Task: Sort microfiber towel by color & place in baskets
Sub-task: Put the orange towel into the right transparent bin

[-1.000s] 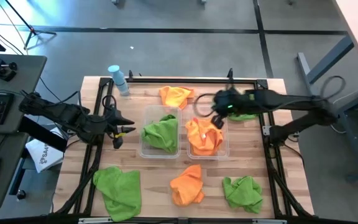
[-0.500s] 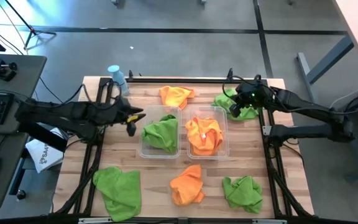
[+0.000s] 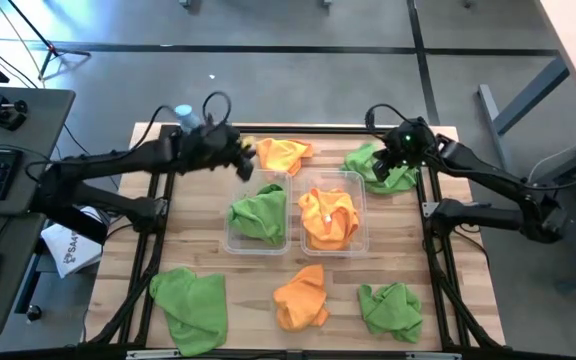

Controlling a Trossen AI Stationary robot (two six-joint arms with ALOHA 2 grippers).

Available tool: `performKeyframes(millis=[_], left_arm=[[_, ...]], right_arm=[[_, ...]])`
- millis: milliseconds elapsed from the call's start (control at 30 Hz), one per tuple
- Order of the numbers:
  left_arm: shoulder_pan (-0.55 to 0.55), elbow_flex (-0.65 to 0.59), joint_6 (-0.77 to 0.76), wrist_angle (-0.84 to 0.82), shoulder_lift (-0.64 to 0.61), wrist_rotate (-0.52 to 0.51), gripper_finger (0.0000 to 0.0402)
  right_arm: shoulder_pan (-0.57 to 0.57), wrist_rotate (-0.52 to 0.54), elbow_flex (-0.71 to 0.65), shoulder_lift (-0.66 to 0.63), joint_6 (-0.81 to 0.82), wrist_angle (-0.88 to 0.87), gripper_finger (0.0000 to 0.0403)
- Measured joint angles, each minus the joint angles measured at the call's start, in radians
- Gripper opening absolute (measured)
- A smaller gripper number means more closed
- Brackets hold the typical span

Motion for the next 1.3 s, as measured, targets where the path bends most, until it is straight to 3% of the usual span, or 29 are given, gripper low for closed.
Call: performKeyframes(millis=[167,367,767,1033,1300], left_arm=[[0.147,0.158,-0.007,-0.007,0.176,0.077,0.0110],[0.257,0.353,0.011,-0.059,0.398,0.289,0.0110],[0.339,0.732,-0.113,-0.430,0.795,0.331,0.0110],[0.365,0.810,-0.148,-0.574,0.920,0.359,0.0110],[0.368,0.810,-0.156,-0.584,0.991,0.404,0.0110]], right_arm=[[-0.023,-0.094,-0.002,0.000,-0.030,0.025,0.0000],[-0.023,-0.096,-0.002,0.000,-0.050,0.029,0.0000],[-0.023,-0.097,-0.002,0.000,-0.067,0.012,0.0000],[-0.023,-0.097,-0.002,0.000,-0.101,0.002,0.0000],[-0.023,-0.097,-0.002,0.000,-0.119,0.002,0.0000]])
